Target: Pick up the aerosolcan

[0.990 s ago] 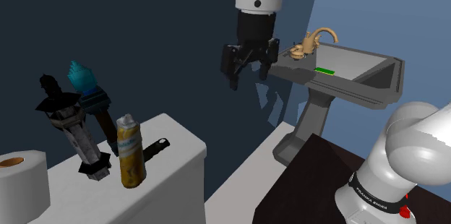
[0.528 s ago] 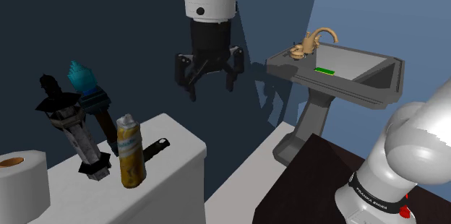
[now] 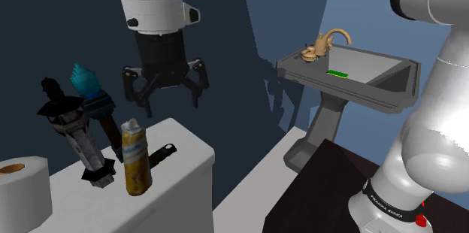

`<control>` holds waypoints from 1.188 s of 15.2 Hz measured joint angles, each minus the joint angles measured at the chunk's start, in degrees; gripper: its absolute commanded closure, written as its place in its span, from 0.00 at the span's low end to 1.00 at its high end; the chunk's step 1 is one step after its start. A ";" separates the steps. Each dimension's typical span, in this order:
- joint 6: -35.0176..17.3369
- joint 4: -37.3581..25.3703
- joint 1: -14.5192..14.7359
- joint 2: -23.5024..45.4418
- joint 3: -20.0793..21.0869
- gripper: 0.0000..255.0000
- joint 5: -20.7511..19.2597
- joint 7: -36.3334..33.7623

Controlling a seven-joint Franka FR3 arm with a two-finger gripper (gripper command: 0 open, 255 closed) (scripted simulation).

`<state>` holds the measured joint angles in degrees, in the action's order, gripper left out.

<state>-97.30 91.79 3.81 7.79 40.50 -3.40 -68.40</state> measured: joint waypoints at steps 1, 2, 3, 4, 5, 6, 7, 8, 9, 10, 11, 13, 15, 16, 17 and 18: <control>1.08 -3.57 1.41 3.33 0.25 0.00 -2.04 -2.37; 2.21 -7.09 2.98 6.44 0.30 0.00 -3.92 -4.55; 3.21 -10.66 4.82 9.70 0.18 0.00 -5.83 -6.64; 3.73 -13.13 6.32 12.11 -0.05 0.00 -7.16 -8.29; 5.31 -17.82 8.57 15.72 -0.54 0.00 -9.08 -9.88; 7.10 -22.44 10.85 18.93 -1.07 0.00 -10.69 -11.37; 7.87 -24.95 12.16 20.87 -1.49 0.00 -11.62 -12.10; 7.88 -25.73 12.65 21.77 -1.74 0.00 -12.03 -12.45; 7.58 -25.92 12.98 22.34 -1.89 0.00 -12.32 -12.74; 6.85 -25.21 12.85 22.42 -1.94 0.00 -12.35 -12.83; 6.08 -24.39 12.71 22.39 -1.95 0.00 -12.35 -12.96; 4.49 -22.61 12.33 22.27 -1.95 0.00 -12.29 -13.07; 2.73 -20.48 11.70 21.94 -1.94 0.00 -12.15 -13.04; 2.44 -20.16 11.64 21.93 -1.95 1.00 -12.15 -13.07; 2.28 -19.98 11.60 21.90 -1.95 1.00 -12.14 -13.07; 2.18 -19.88 11.56 21.86 -1.94 1.00 -12.13 -13.07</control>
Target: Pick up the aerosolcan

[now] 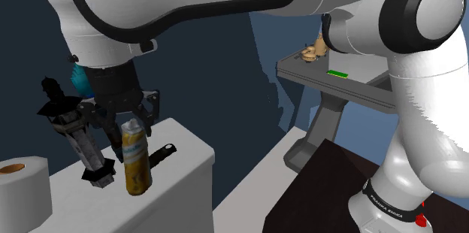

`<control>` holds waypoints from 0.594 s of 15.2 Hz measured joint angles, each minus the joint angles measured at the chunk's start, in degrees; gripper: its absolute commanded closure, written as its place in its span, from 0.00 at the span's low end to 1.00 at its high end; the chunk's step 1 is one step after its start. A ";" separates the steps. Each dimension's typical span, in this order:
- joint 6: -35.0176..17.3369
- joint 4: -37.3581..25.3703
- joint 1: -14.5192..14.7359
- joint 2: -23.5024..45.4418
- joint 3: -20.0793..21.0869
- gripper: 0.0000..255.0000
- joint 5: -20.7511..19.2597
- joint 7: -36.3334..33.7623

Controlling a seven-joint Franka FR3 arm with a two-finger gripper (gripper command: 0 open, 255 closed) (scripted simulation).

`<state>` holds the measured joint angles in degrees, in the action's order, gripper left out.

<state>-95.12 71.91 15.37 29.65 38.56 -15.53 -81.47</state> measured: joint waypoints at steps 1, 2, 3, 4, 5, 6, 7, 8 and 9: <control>-0.06 0.06 -0.03 -0.04 0.00 1.00 0.01 0.00; -0.12 0.13 -0.06 -0.09 0.01 1.00 0.02 0.01; -0.16 0.18 -0.09 -0.12 0.02 1.00 0.04 0.01; -0.17 0.19 -0.09 -0.13 0.02 1.00 0.04 0.01; -0.17 0.20 -0.10 -0.13 0.02 1.00 0.05 0.02; -0.17 0.19 -0.09 -0.13 0.02 1.00 0.04 0.01; -0.17 0.20 -0.10 -0.13 0.02 1.00 0.05 0.01; -0.08 0.07 -0.02 -0.05 0.01 1.00 0.01 -0.02; 0.36 -0.44 0.13 0.07 0.00 1.00 -0.03 -0.02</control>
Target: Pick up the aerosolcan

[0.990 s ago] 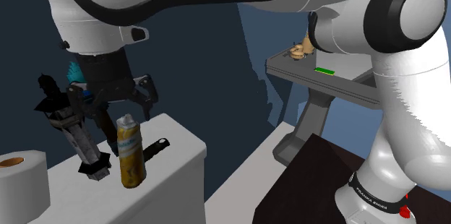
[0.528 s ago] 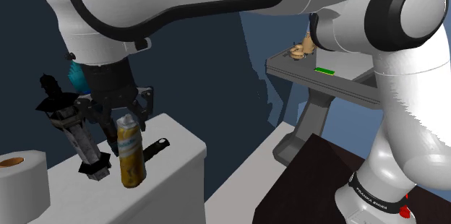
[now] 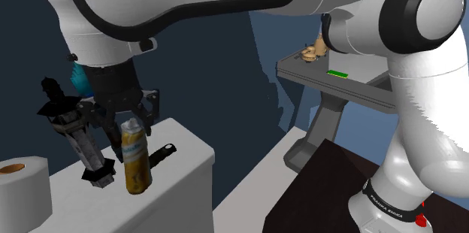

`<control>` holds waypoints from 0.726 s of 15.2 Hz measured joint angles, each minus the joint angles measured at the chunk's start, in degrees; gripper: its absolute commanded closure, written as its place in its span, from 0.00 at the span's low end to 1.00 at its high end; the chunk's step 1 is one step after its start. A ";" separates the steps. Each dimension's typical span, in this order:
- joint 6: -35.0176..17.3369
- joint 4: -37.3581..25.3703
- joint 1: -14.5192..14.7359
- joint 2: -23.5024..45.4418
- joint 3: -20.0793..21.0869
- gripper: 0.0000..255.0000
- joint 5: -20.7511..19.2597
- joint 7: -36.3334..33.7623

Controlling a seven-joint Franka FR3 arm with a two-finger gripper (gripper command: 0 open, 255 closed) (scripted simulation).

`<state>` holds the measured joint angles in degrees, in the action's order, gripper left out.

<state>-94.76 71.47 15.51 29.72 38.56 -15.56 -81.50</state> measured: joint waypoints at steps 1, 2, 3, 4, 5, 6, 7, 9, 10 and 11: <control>0.54 -0.61 0.13 0.08 -0.01 1.00 -0.02 0.05; 1.50 -1.91 0.54 0.42 -0.05 1.00 -0.17 0.02; 2.18 -2.61 0.74 0.42 -0.03 1.00 -0.17 0.00; 3.06 -3.66 0.93 0.55 -0.05 1.00 -0.23 0.12; 3.69 -4.29 1.13 0.52 -0.02 1.00 -0.22 0.05; 4.79 -5.81 1.54 0.90 -0.08 1.00 -0.40 0.15; 5.69 -6.95 1.82 1.12 -0.13 1.00 -0.51 0.23; 7.67 -9.60 2.66 1.72 -0.23 1.00 -0.82 0.24; 8.58 -10.81 3.11 1.99 -0.27 1.00 -0.97 0.18; 9.80 -12.62 3.72 2.52 -0.37 1.00 -1.24 0.22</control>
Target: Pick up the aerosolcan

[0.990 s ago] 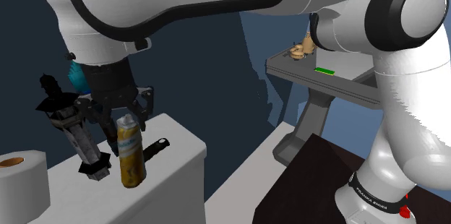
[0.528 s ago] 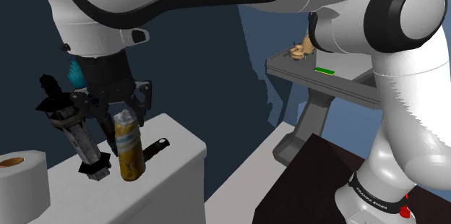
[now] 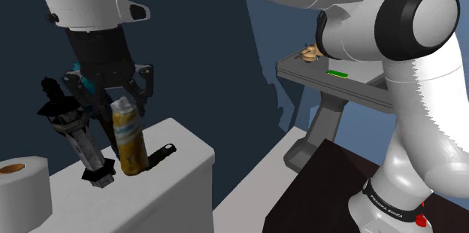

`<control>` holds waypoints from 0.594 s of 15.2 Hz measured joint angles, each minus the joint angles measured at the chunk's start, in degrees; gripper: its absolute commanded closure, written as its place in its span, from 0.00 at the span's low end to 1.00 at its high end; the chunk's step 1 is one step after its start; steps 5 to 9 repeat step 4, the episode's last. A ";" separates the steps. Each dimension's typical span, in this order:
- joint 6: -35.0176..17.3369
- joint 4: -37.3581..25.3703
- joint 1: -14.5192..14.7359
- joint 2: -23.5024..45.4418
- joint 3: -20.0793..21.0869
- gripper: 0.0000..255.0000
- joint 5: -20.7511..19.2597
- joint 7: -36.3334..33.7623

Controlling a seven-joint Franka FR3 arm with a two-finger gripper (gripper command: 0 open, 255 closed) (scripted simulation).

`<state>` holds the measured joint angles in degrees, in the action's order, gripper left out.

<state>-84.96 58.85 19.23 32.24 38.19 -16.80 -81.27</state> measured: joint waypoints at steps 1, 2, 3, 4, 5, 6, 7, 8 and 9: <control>1.28 -2.00 0.72 0.68 -0.14 1.00 -0.34 0.04; 2.16 -3.21 1.17 0.97 -0.20 1.00 -0.51 0.02; 3.18 -4.82 1.75 1.50 -0.33 1.00 -0.79 0.08; 3.85 -5.63 1.95 1.61 -0.37 1.00 -0.86 0.18; 3.85 -5.63 1.95 1.61 -0.37 1.00 -0.86 0.18; 3.85 -5.63 1.95 1.61 -0.37 1.00 -0.86 0.18; 3.85 -5.63 1.95 1.61 -0.37 1.00 -0.86 0.18; 3.85 -5.63 1.95 1.61 -0.37 1.00 -0.86 0.18; 3.85 -5.63 1.95 1.61 -0.37 1.00 -0.86 0.18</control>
